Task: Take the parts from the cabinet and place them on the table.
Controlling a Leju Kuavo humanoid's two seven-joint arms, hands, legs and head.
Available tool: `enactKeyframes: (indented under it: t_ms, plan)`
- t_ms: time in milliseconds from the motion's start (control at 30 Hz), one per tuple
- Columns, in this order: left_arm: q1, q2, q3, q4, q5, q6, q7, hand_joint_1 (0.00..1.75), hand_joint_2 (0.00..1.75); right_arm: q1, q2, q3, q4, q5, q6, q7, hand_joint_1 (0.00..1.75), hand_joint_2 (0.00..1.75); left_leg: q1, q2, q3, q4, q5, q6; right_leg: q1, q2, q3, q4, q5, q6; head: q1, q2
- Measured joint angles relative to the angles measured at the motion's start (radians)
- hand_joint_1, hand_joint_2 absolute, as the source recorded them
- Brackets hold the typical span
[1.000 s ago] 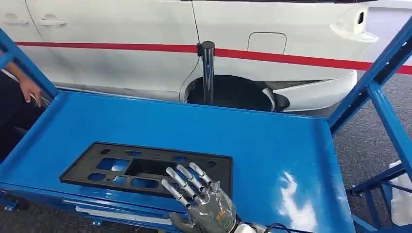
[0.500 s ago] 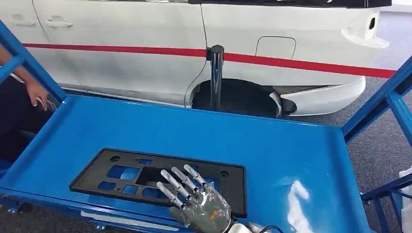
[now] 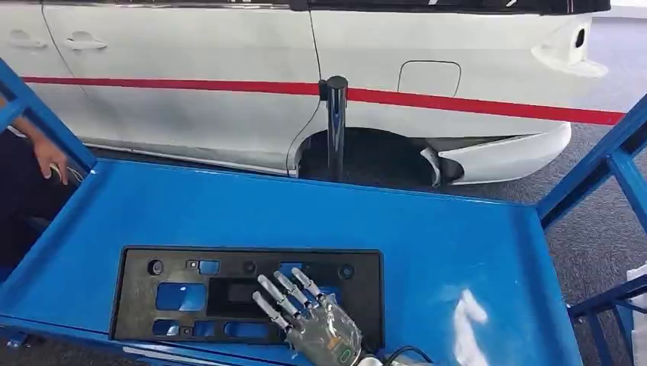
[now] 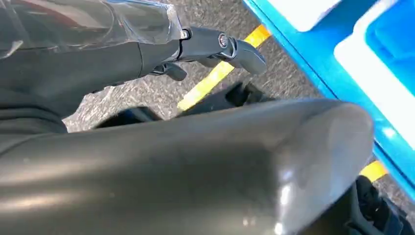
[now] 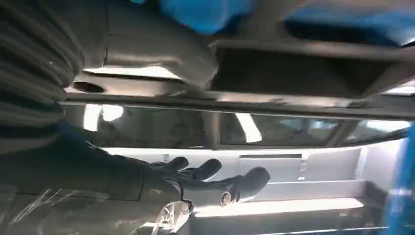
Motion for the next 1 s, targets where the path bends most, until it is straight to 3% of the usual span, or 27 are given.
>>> enactKeyframes:
  t_ms: [67,100,133,167,233,267,300,333,367,400,433,467,567,600,633,667,700,767,1000]
  plan:
    - [0.001,0.0,0.0,0.0,0.0,0.0,0.0,0.0,0.0,0.001,-0.003,0.002,0.005,0.0,0.005,-0.005,0.0,1.75,-0.006,-0.001,0.003,-0.003,-0.001,0.015,-0.003,-0.002,0.007,-0.009,-0.001,0.014,0.0,0.0]
    - [0.001,0.0,0.0,0.0,0.0,0.0,0.0,0.0,0.0,0.001,-0.004,0.002,0.005,0.0,0.006,-0.005,0.0,1.75,0.004,-0.002,0.016,-0.014,0.006,0.025,-0.005,-0.002,0.009,-0.003,-0.007,0.02,0.0,0.0]
    - [0.001,0.0,0.0,0.0,0.0,0.0,-0.001,0.0,0.0,0.001,-0.006,0.002,0.005,0.0,0.006,-0.005,0.0,1.75,0.002,-0.002,0.021,-0.015,0.006,0.03,-0.005,-0.003,0.0,0.026,-0.024,0.022,0.001,0.0]
    - [0.001,0.0,0.0,0.0,0.0,0.0,-0.001,0.0,0.0,0.002,-0.008,0.002,0.006,0.0,0.006,-0.006,0.0,1.75,0.001,0.0,0.023,-0.014,0.005,0.039,-0.004,-0.003,-0.035,0.1,-0.065,0.021,0.002,0.0]
    - [0.001,0.0,0.0,0.0,0.0,0.0,-0.001,0.0,0.0,0.011,-0.013,0.003,0.009,0.0,0.005,-0.019,0.0,1.75,-0.003,0.001,0.025,-0.014,0.001,0.044,-0.002,-0.003,-0.12,0.259,-0.131,0.023,0.002,0.0]
    - [0.001,0.0,0.0,0.0,0.0,-0.001,-0.001,0.0,0.0,0.014,-0.016,0.002,0.009,0.0,0.005,-0.026,0.0,1.75,-0.006,0.0,0.025,-0.014,-0.001,0.047,-0.001,-0.003,-0.16,0.325,-0.146,0.025,0.002,0.0]
    - [0.004,0.0,0.0,0.0,0.0,-0.002,-0.001,0.0,0.0,0.017,-0.017,0.0,0.009,0.0,0.005,-0.034,0.0,1.75,-0.008,0.0,0.028,-0.014,-0.002,0.048,-0.002,-0.003,-0.175,0.333,-0.132,0.024,0.002,0.0]
    - [0.006,0.0,0.0,0.0,0.0,-0.002,-0.001,0.0,0.0,0.024,-0.021,-0.007,0.008,0.0,0.005,-0.045,0.0,1.75,-0.008,-0.001,0.031,-0.014,-0.005,0.048,0.0,-0.003,-0.164,0.294,-0.097,0.022,0.001,0.0]
    - [0.007,0.001,0.0,0.0,0.0,-0.002,-0.001,0.0,0.0,0.031,-0.024,-0.019,0.005,0.0,0.004,-0.052,0.0,1.75,-0.008,-0.002,0.036,-0.014,-0.008,0.047,0.0,-0.003,-0.132,0.218,-0.049,0.02,0.002,0.0]
    - [0.008,0.001,0.0,0.0,0.0,-0.002,-0.001,0.0,0.0,0.039,-0.03,-0.034,-0.003,0.0,0.003,-0.057,0.0,1.75,-0.008,-0.004,0.043,-0.014,-0.012,0.044,0.0,-0.003,-0.084,0.116,0.002,0.017,0.002,0.0]
    - [0.009,0.001,0.0,0.0,0.001,-0.002,-0.003,0.0,0.0,0.044,-0.035,-0.052,-0.013,0.0,0.003,-0.061,0.0,1.75,-0.008,-0.004,0.047,-0.013,-0.016,0.04,0.0,-0.003,-0.042,0.026,0.036,0.013,0.002,0.0]
    - [0.009,0.001,0.0,0.0,0.001,-0.002,-0.003,0.0,0.0,0.044,-0.039,-0.064,-0.022,0.0,0.003,-0.065,0.0,1.75,-0.015,-0.004,0.048,-0.009,-0.022,0.033,0.004,-0.002,-0.035,0.004,0.034,0.009,0.002,0.0]
    - [0.009,0.001,0.001,0.0,0.004,-0.001,-0.004,0.0,0.0,0.045,-0.055,-0.098,-0.05,0.0,0.006,-0.069,0.0,1.75,-0.008,-0.004,0.05,-0.011,-0.027,0.02,0.011,0.0,-0.034,0.005,0.034,-0.008,0.0,0.0]
    - [0.01,0.003,0.001,0.0,0.004,-0.001,-0.004,0.0,0.0,0.045,-0.062,-0.107,-0.057,0.0,0.007,-0.069,0.0,1.75,-0.011,-0.004,0.05,-0.007,-0.031,0.014,0.005,-0.002,-0.032,-0.001,0.039,-0.016,0.002,0.0]
    - [0.013,0.003,0.002,0.0,0.004,-0.001,-0.004,0.0,0.0,0.047,-0.072,-0.121,-0.071,0.0,0.008,-0.069,0.0,1.75,-0.008,-0.003,0.052,0.001,-0.033,0.012,0.013,-0.002,-0.031,0.002,0.037,-0.012,0.001,0.0]
    - [0.013,0.003,0.002,0.0,0.004,-0.001,-0.005,0.0,0.0,0.055,-0.082,-0.133,-0.085,0.0,0.006,-0.066,0.0,1.75,-0.011,-0.004,0.054,-0.014,-0.028,0.025,0.008,0.0,-0.03,0.002,0.036,-0.011,-0.002,0.0]
    - [0.016,0.005,0.002,0.0,0.004,0.0,-0.005,0.0,0.0,0.058,-0.086,-0.147,-0.093,0.0,0.004,-0.057,0.0,1.75,-0.01,-0.004,0.054,-0.016,-0.022,0.031,0.012,0.0,-0.031,0.002,0.037,-0.011,0.002,0.0]
    - [0.016,0.008,0.002,0.0,0.004,0.002,-0.004,0.0,0.0,0.064,-0.097,-0.17,-0.109,0.0,-0.003,-0.044,0.0,1.75,-0.01,-0.002,0.055,-0.017,-0.025,0.025,0.012,0.002,-0.033,0.002,0.037,-0.012,0.002,0.0]
    - [0.02,0.01,0.002,0.0,0.007,0.005,-0.004,0.0,0.0,0.117,-0.134,-0.29,-0.193,0.0,-0.085,-0.026,0.0,1.75,-0.008,-0.002,0.054,-0.019,-0.025,0.023,0.014,0.001,-0.033,0.002,0.036,-0.014,0.002,0.0]
